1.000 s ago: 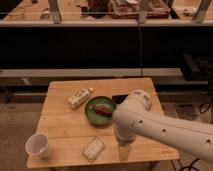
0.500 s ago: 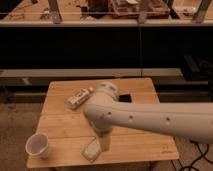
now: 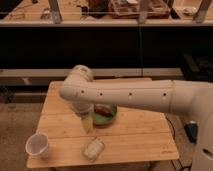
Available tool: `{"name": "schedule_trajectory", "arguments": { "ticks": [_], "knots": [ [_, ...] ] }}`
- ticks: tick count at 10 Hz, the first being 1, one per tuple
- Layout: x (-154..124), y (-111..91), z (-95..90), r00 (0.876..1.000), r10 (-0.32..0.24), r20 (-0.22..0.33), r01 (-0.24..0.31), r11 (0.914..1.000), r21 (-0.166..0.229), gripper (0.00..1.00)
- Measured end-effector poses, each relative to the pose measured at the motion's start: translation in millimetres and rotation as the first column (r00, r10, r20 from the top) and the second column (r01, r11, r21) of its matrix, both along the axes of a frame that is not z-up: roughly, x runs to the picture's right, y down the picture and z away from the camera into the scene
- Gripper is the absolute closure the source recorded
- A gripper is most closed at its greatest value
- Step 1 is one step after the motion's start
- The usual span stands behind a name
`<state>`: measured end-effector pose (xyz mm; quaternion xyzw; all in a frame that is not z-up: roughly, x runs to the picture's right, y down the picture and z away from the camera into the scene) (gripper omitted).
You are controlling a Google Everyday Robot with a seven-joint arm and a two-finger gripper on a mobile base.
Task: Move the arm in a circular motion
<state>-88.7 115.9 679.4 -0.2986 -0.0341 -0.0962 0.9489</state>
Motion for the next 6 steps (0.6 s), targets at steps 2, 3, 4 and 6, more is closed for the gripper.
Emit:
{"name": "schedule_trajectory", "arguments": {
  "ticks": [2,3,4,6],
  "knots": [
    [16.0,-37.4,35.6,1.0,0.001,-0.004,-0.001,1.0,-0.006,0.2],
    [24.8,-51.5,49.8,1.0,0.002,-0.006,-0.002,1.0,-0.009,0.2],
    [36.3,-68.6,67.5,1.0,0.008,-0.015,-0.008,0.9999,-0.014,0.2],
    [50.0,-93.9,93.4,1.0,0.02,-0.023,-0.021,0.9996,-0.017,0.2]
  ]
}}
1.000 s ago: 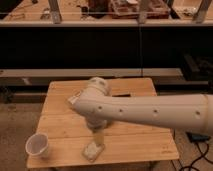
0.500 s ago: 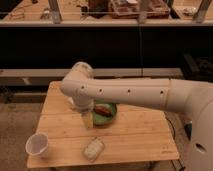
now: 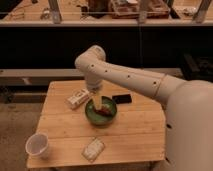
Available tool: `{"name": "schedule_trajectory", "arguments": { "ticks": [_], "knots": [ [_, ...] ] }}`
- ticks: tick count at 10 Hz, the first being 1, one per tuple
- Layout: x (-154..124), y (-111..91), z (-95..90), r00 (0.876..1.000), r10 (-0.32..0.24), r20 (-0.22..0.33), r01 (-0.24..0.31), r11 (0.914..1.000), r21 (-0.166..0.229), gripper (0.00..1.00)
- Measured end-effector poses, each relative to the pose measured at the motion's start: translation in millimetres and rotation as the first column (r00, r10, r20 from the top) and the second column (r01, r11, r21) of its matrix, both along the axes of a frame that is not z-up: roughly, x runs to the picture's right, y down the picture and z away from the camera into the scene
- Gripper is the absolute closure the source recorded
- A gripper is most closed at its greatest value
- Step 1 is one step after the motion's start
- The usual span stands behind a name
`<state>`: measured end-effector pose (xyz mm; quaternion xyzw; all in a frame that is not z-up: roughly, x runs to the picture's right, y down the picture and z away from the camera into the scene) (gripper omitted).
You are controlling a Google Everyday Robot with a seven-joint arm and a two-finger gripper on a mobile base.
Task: Move the arm in a circular motion
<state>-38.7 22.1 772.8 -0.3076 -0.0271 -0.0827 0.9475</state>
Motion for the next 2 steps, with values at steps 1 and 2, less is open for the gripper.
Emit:
{"name": "schedule_trajectory", "arguments": {
  "ticks": [1,2],
  "knots": [
    [11.1,-7.0,6.7,1.0,0.008,-0.009,-0.008,1.0,0.003,0.2],
    [27.1,-12.2,11.9,1.0,0.025,-0.019,-0.024,0.9997,0.004,0.2]
  ]
}}
